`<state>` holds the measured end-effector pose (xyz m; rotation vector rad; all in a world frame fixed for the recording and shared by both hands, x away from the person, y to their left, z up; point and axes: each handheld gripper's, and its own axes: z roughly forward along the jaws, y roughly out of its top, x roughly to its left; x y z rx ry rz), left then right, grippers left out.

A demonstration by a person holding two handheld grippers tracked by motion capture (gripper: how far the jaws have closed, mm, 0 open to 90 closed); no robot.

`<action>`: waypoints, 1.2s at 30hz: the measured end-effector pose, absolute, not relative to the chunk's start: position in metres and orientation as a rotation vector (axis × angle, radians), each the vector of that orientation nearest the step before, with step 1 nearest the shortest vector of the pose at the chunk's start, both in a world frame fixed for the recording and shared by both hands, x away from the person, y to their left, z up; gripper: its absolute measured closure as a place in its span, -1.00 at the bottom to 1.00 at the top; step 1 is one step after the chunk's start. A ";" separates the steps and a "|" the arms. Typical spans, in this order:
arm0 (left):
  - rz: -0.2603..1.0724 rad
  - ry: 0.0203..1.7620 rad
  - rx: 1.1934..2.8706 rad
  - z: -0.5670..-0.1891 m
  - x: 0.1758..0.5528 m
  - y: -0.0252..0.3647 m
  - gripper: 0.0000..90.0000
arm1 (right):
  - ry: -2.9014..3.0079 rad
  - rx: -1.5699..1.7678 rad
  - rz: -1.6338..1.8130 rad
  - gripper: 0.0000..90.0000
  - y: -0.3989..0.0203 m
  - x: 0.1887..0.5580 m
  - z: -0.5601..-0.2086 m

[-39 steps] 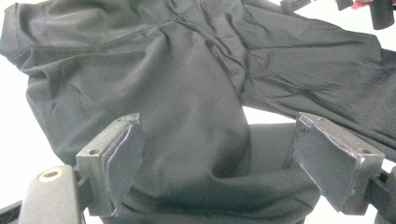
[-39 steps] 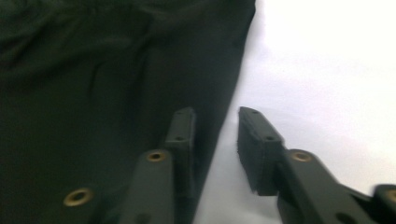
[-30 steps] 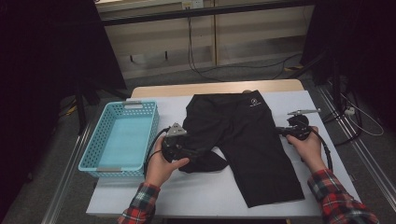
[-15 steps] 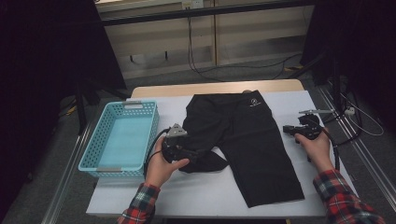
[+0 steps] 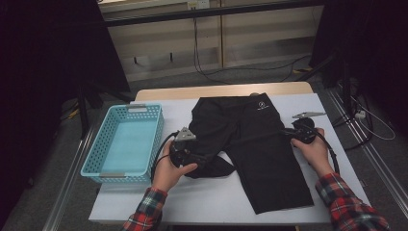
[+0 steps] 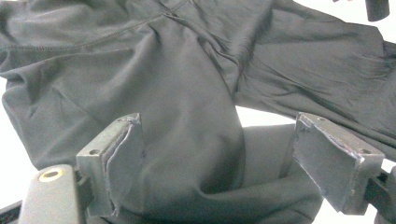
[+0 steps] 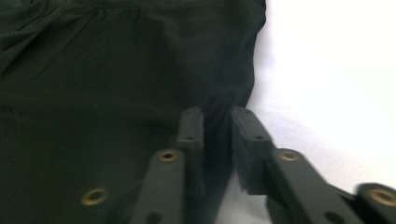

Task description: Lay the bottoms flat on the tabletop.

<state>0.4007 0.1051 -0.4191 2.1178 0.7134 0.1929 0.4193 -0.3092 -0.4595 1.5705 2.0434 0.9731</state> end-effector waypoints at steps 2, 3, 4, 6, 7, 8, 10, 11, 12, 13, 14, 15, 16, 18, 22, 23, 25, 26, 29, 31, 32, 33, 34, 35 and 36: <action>0.191 0.714 2.119 -0.420 0.401 0.105 -0.62 | 2.062 1.587 1.016 0.98 -0.313 0.419 -0.460; 0.190 0.713 2.121 -0.420 0.401 0.104 -0.62 | 2.072 1.600 1.043 1.00 -0.314 0.419 -0.460; 0.193 0.714 2.124 -0.420 0.401 0.105 -0.62 | 2.082 1.616 1.068 1.00 -0.314 0.418 -0.460; 0.191 0.718 2.123 -0.421 0.402 0.104 -0.62 | 2.092 1.605 1.063 1.00 -0.313 0.418 -0.460; 0.193 0.715 2.124 -0.420 0.402 0.105 -0.62 | 2.092 1.607 1.059 1.00 -0.313 0.418 -0.459; 0.193 0.714 2.122 -0.420 0.402 0.104 -0.62 | 2.088 1.607 1.052 1.00 -0.313 0.418 -0.459; 0.195 0.718 2.117 -0.420 0.402 0.105 -0.62 | 2.074 1.604 1.021 1.00 -0.315 0.418 -0.458; 0.195 0.717 2.120 -0.420 0.401 0.105 -0.62 | 2.070 1.609 1.025 1.00 -0.317 0.418 -0.458; 0.193 0.715 2.121 -0.420 0.401 0.105 -0.62 | 2.068 1.618 1.030 1.00 -0.319 0.418 -0.459; 0.195 0.715 2.123 -0.420 0.401 0.106 -0.62 | 2.063 1.619 1.030 1.00 -0.321 0.417 -0.459; 0.194 0.717 2.120 -0.421 0.401 0.105 -0.62 | 2.064 1.618 1.019 1.00 -0.321 0.417 -0.458; 0.191 0.717 2.124 -0.421 0.401 0.106 -0.62 | 2.059 1.618 1.010 1.00 -0.322 0.417 -0.458; 0.194 0.714 2.128 -0.421 0.401 0.106 -0.62 | 2.055 1.624 1.008 1.00 -0.323 0.417 -0.458; 0.191 0.715 2.124 -0.421 0.400 0.106 -0.62 | 2.044 1.641 1.010 1.00 -0.326 0.417 -0.458; 0.194 0.717 2.126 -0.421 0.399 0.108 -0.62 | 2.040 1.641 1.009 1.00 -0.330 0.415 -0.458; 0.193 0.719 2.124 -0.421 0.399 0.109 -0.62 | 2.034 1.644 0.996 1.00 -0.330 0.415 -0.457; 0.192 0.724 2.120 -0.421 0.399 0.110 -0.62 | 2.033 1.639 0.987 1.00 -0.330 0.415 -0.457; 0.192 0.723 2.121 -0.421 0.398 0.111 -0.62 | 2.030 1.638 0.982 1.00 -0.331 0.415 -0.456; 0.195 0.726 2.119 -0.420 0.398 0.113 -0.62 | 2.041 1.647 1.002 1.00 -0.334 0.414 -0.457; 0.197 0.726 2.116 -0.420 0.397 0.114 -0.62 | 2.034 1.663 1.017 1.00 -0.336 0.412 -0.458; 0.198 0.726 2.116 -0.420 0.397 0.114 -0.62 | 2.031 1.667 1.015 1.00 -0.336 0.412 -0.458; 0.198 0.728 2.115 -0.420 0.397 0.113 -0.62 | 2.031 1.667 1.013 1.00 -0.337 0.412 -0.457; 0.199 0.725 2.117 -0.420 0.397 0.113 -0.62 | 2.025 1.671 1.001 1.00 -0.339 0.411 -0.457; 0.200 0.724 2.122 -0.420 0.396 0.114 -0.62 | 2.022 1.677 1.004 1.00 -0.340 0.411 -0.457; 0.199 0.722 2.124 -0.420 0.396 0.113 -0.62 | 2.021 1.677 1.010 1.00 -0.341 0.411 -0.457</action>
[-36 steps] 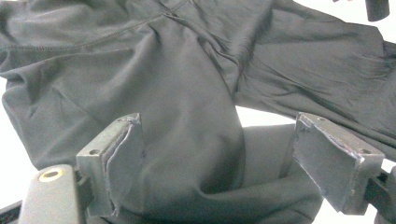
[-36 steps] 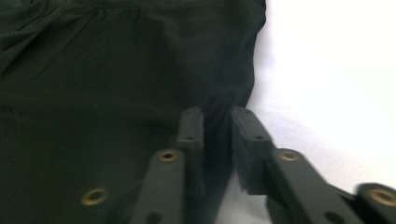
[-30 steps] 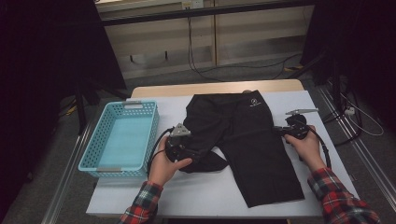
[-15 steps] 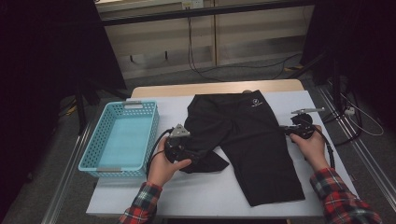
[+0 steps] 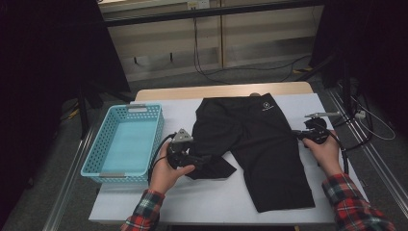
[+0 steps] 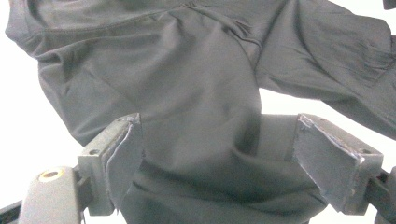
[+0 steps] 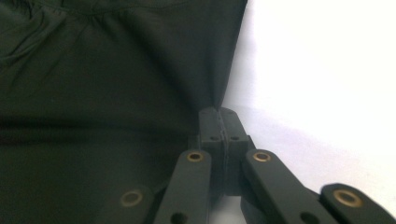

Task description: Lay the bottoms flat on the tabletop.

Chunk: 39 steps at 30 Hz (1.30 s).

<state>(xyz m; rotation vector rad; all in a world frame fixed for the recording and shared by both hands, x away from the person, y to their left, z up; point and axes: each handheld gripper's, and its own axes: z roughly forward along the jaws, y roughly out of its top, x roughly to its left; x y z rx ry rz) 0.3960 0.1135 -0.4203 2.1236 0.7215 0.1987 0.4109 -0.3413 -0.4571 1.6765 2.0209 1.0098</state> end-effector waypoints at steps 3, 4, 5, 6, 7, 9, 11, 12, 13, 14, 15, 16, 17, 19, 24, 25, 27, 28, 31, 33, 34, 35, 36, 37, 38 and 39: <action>0.193 0.727 2.123 -0.421 0.395 0.113 -0.62 | 2.011 1.693 1.011 1.00 -0.344 0.409 -0.457; 0.193 0.727 2.122 -0.421 0.395 0.113 -0.62 | 2.012 1.691 1.005 1.00 -0.345 0.409 -0.457; 0.194 0.727 2.121 -0.421 0.395 0.113 -0.62 | 2.011 1.688 1.002 1.00 -0.345 0.408 -0.457; 0.193 0.728 2.122 -0.421 0.396 0.113 -0.62 | 2.008 1.690 0.994 1.00 -0.346 0.408 -0.457; 0.193 0.729 2.124 -0.421 0.396 0.114 -0.62 | 2.007 1.688 0.991 1.00 -0.347 0.407 -0.457; 0.195 0.728 2.122 -0.421 0.396 0.114 -0.62 | 1.999 1.697 0.992 1.00 -0.350 0.406 -0.457; 0.201 0.727 2.118 -0.420 0.396 0.114 -0.62 | 1.989 1.716 0.993 1.00 -0.353 0.405 -0.457; 0.200 0.727 2.119 -0.420 0.396 0.114 -0.62 | 1.985 1.715 0.987 1.00 -0.354 0.404 -0.456; 0.199 0.723 2.120 -0.420 0.396 0.113 -0.62 | 1.985 1.716 0.982 1.00 -0.355 0.404 -0.456; 0.198 0.721 2.121 -0.420 0.396 0.113 -0.62 | 1.983 1.712 0.970 1.00 -0.356 0.403 -0.456; 0.197 0.720 2.122 -0.420 0.395 0.112 -0.62 | 1.978 1.714 0.962 1.00 -0.357 0.403 -0.456; 0.200 0.722 2.125 -0.420 0.395 0.112 -0.62 | 1.973 1.719 0.963 1.00 -0.359 0.402 -0.456; 0.199 0.719 2.125 -0.420 0.395 0.112 -0.62 | 1.964 1.725 0.976 1.00 -0.360 0.402 -0.456; 0.193 0.719 2.123 -0.420 0.395 0.111 -0.63 | 1.960 1.729 0.979 0.94 -0.359 0.401 -0.457; 0.194 0.714 2.127 -0.420 0.395 0.109 -0.63 | 1.986 1.697 0.956 0.56 -0.352 0.391 -0.454; 0.200 0.712 2.128 -0.419 0.396 0.110 -0.63 | 1.986 1.697 0.956 0.51 -0.352 0.388 -0.454; 0.200 0.716 2.121 -0.418 0.396 0.111 -0.63 | 1.986 1.713 0.953 0.47 -0.352 0.381 -0.453; 0.207 0.714 2.122 -0.417 0.396 0.111 -0.62 | 1.980 1.715 0.947 0.44 -0.353 0.377 -0.452; 0.213 0.708 2.120 -0.416 0.395 0.112 -0.62 | 1.973 1.733 0.954 0.45 -0.358 0.366 -0.452; 0.206 0.707 2.119 -0.416 0.395 0.111 -0.63 | 1.974 1.748 0.958 0.52 -0.361 0.355 -0.451; 0.206 0.703 2.122 -0.416 0.395 0.110 -0.62 | 1.975 1.752 0.970 0.52 -0.361 0.350 -0.451; 0.207 0.702 2.120 -0.416 0.394 0.109 -0.62 | 1.980 1.751 0.977 0.54 -0.360 0.346 -0.451; 0.210 0.697 2.119 -0.415 0.394 0.109 -0.62 | 1.990 1.749 0.982 0.58 -0.359 0.341 -0.451; 0.206 0.697 2.124 -0.414 0.394 0.109 -0.63 | 2.006 1.759 0.983 0.61 -0.357 0.336 -0.450; 0.209 0.695 2.118 -0.413 0.394 0.108 -0.62 | 2.014 1.755 0.986 0.63 -0.356 0.333 -0.450; 0.209 0.691 2.115 -0.413 0.394 0.108 -0.62 | 2.031 1.761 0.992 0.65 -0.353 0.328 -0.449</action>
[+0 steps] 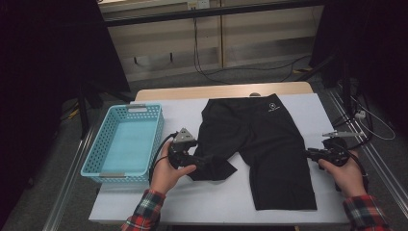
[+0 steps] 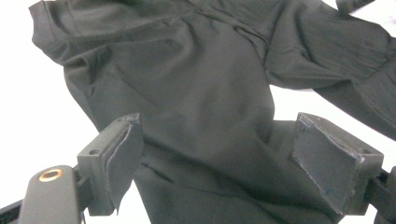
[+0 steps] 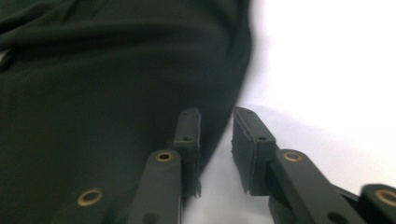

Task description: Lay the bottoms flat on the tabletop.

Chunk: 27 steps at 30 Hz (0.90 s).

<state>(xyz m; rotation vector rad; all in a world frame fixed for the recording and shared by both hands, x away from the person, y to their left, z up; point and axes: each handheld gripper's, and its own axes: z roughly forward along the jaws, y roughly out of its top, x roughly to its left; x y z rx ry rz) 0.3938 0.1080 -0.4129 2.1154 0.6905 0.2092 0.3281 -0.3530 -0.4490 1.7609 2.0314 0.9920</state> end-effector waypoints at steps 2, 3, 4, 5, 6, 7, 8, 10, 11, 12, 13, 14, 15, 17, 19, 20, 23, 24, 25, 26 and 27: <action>0.213 0.689 2.113 -0.411 0.393 0.107 -0.63 | 2.057 1.755 0.980 0.69 -0.349 0.321 -0.448; 0.211 0.686 2.111 -0.410 0.393 0.107 -0.62 | 2.070 1.749 0.972 0.69 -0.347 0.317 -0.447; 0.215 0.686 2.104 -0.410 0.393 0.107 -0.62 | 2.088 1.731 0.963 0.72 -0.344 0.312 -0.447; 0.215 0.683 2.103 -0.409 0.393 0.107 -0.63 | 2.100 1.722 0.960 0.76 -0.343 0.310 -0.446; 0.215 0.682 2.105 -0.409 0.393 0.107 -0.62 | 2.112 1.714 0.962 0.84 -0.342 0.306 -0.446; 0.217 0.679 2.106 -0.409 0.394 0.107 -0.62 | 2.121 1.709 0.968 1.00 -0.341 0.304 -0.446; 0.218 0.679 2.107 -0.409 0.394 0.106 -0.62 | 2.132 1.706 0.991 1.00 -0.340 0.302 -0.448; 0.213 0.683 2.105 -0.409 0.393 0.106 -0.62 | 2.129 1.714 0.988 1.00 -0.341 0.301 -0.447; 0.212 0.680 2.107 -0.409 0.393 0.105 -0.62 | 2.132 1.711 0.974 1.00 -0.343 0.301 -0.446; 0.208 0.680 2.107 -0.410 0.393 0.105 -0.62 | 2.126 1.701 0.967 1.00 -0.345 0.302 -0.446; 0.208 0.679 2.108 -0.410 0.393 0.104 -0.62 | 2.121 1.706 0.963 1.00 -0.347 0.302 -0.445; 0.207 0.678 2.108 -0.410 0.392 0.104 -0.62 | 2.112 1.706 0.960 1.00 -0.351 0.302 -0.444; 0.207 0.675 2.110 -0.409 0.392 0.104 -0.62 | 2.097 1.705 0.947 1.00 -0.354 0.302 -0.443; 0.207 0.677 2.109 -0.410 0.392 0.105 -0.62 | 2.088 1.705 0.933 1.00 -0.359 0.301 -0.441; 0.210 0.678 2.111 -0.410 0.392 0.106 -0.63 | 2.069 1.694 0.906 1.00 -0.361 0.301 -0.440; 0.206 0.681 2.110 -0.410 0.392 0.106 -0.62 | 2.064 1.682 0.884 1.00 -0.361 0.301 -0.440; 0.207 0.690 2.100 -0.409 0.391 0.109 -0.63 | 2.053 1.643 0.916 0.83 -0.357 0.303 -0.440; 0.208 0.691 2.098 -0.408 0.391 0.110 -0.63 | 2.058 1.641 0.939 0.71 -0.355 0.304 -0.440; 0.208 0.694 2.098 -0.408 0.390 0.111 -0.63 | 2.055 1.631 0.944 0.58 -0.351 0.305 -0.440; 0.213 0.695 2.096 -0.407 0.390 0.113 -0.63 | 2.056 1.602 0.938 0.48 -0.347 0.306 -0.438; 0.212 0.698 2.090 -0.406 0.390 0.114 -0.63 | 2.064 1.579 0.939 0.40 -0.342 0.307 -0.437</action>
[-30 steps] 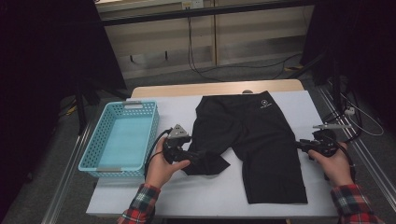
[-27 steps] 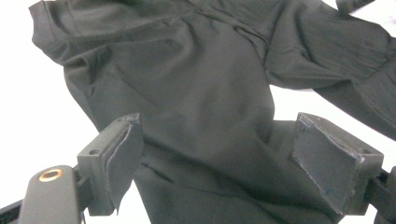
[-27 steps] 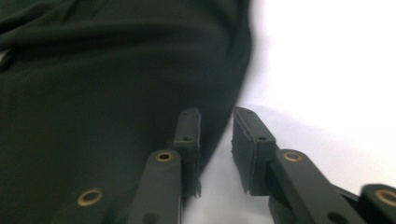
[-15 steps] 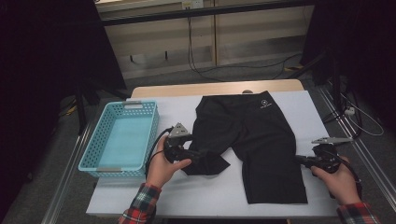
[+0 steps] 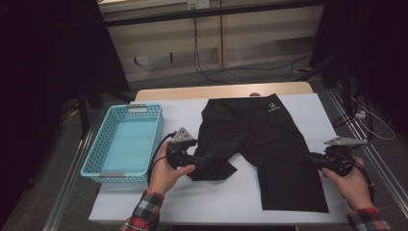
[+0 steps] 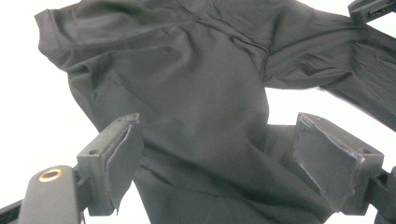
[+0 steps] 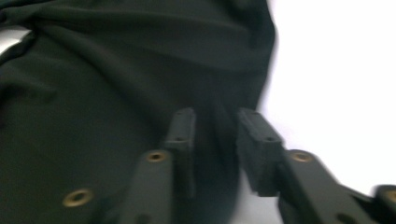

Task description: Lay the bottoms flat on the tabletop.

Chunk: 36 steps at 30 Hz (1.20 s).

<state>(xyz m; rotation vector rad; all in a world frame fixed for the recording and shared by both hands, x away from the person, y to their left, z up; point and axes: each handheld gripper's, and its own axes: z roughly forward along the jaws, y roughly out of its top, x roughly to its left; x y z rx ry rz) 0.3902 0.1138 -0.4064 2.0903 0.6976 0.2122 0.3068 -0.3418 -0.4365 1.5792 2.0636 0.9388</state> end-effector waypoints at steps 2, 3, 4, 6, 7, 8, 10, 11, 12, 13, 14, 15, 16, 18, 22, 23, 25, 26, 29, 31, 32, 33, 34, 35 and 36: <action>0.213 0.705 2.084 -0.405 0.390 0.116 -0.63 | 2.063 1.536 0.974 0.25 -0.332 0.308 -0.432; 0.217 0.709 2.081 -0.405 0.390 0.118 -0.63 | 2.069 1.509 0.992 0.20 -0.326 0.309 -0.429; 0.217 0.710 2.081 -0.405 0.390 0.119 -0.63 | 2.078 1.482 1.006 0.16 -0.321 0.309 -0.427; 0.221 0.720 2.081 -0.406 0.389 0.122 -0.64 | 2.089 1.447 1.036 0.00 -0.309 0.311 -0.423; 0.221 0.727 2.078 -0.406 0.389 0.123 -0.64 | 2.096 1.430 1.053 -0.05 -0.303 0.312 -0.421; 0.223 0.731 2.081 -0.406 0.388 0.125 -0.64 | 2.110 1.414 1.073 -0.08 -0.296 0.313 -0.421; 0.229 0.733 2.081 -0.407 0.387 0.127 -0.64 | 2.142 1.373 1.105 -0.14 -0.283 0.316 -0.420; 0.228 0.735 2.083 -0.406 0.387 0.128 -0.65 | 2.160 1.344 1.119 -0.17 -0.276 0.317 -0.420; 0.235 0.734 2.082 -0.406 0.386 0.129 -0.65 | 2.178 1.326 1.131 -0.20 -0.269 0.318 -0.420; 0.231 0.739 2.081 -0.406 0.385 0.129 -0.65 | 2.194 1.304 1.142 -0.23 -0.263 0.320 -0.421; 0.240 0.736 2.085 -0.406 0.384 0.130 -0.65 | 2.209 1.288 1.144 -0.24 -0.257 0.321 -0.421; 0.233 0.740 2.081 -0.407 0.384 0.131 -0.65 | 2.225 1.277 1.144 -0.24 -0.251 0.323 -0.422; 0.238 0.739 2.089 -0.406 0.383 0.132 -0.65 | 2.240 1.272 1.154 -0.26 -0.246 0.324 -0.422; 0.229 0.750 2.084 -0.407 0.381 0.133 -0.65 | 2.258 1.252 1.171 -0.29 -0.237 0.327 -0.423; 0.238 0.755 2.086 -0.408 0.379 0.136 -0.66 | 2.293 1.215 1.192 -0.36 -0.217 0.333 -0.424; 0.235 0.763 2.082 -0.408 0.378 0.136 -0.66 | 2.302 1.202 1.194 -0.37 -0.212 0.334 -0.424; 0.237 0.765 2.084 -0.408 0.377 0.137 -0.66 | 2.324 1.172 1.188 -0.39 -0.202 0.336 -0.425; 0.240 0.763 2.088 -0.408 0.376 0.138 -0.66 | 2.336 1.163 1.188 -0.40 -0.198 0.337 -0.425; 0.236 0.766 2.087 -0.408 0.375 0.138 -0.66 | 2.362 1.120 1.179 -0.43 -0.185 0.339 -0.426; 0.239 0.768 2.091 -0.408 0.375 0.138 -0.66 | 2.377 1.109 1.180 -0.44 -0.178 0.340 -0.428; 0.236 0.772 2.086 -0.409 0.375 0.138 -0.66 | 2.385 1.106 1.186 -0.44 -0.175 0.340 -0.428; 0.238 0.772 2.084 -0.409 0.375 0.139 -0.66 | 2.394 1.098 1.191 -0.44 -0.172 0.340 -0.429; 0.243 0.771 2.087 -0.409 0.376 0.140 -0.66 | 2.398 1.092 1.194 -0.44 -0.170 0.340 -0.429; 0.244 0.773 2.085 -0.409 0.376 0.140 -0.66 | 2.401 1.092 1.196 -0.44 -0.167 0.340 -0.429; 0.245 0.776 2.087 -0.409 0.376 0.141 -0.66 | 2.402 1.089 1.205 -0.44 -0.165 0.340 -0.429</action>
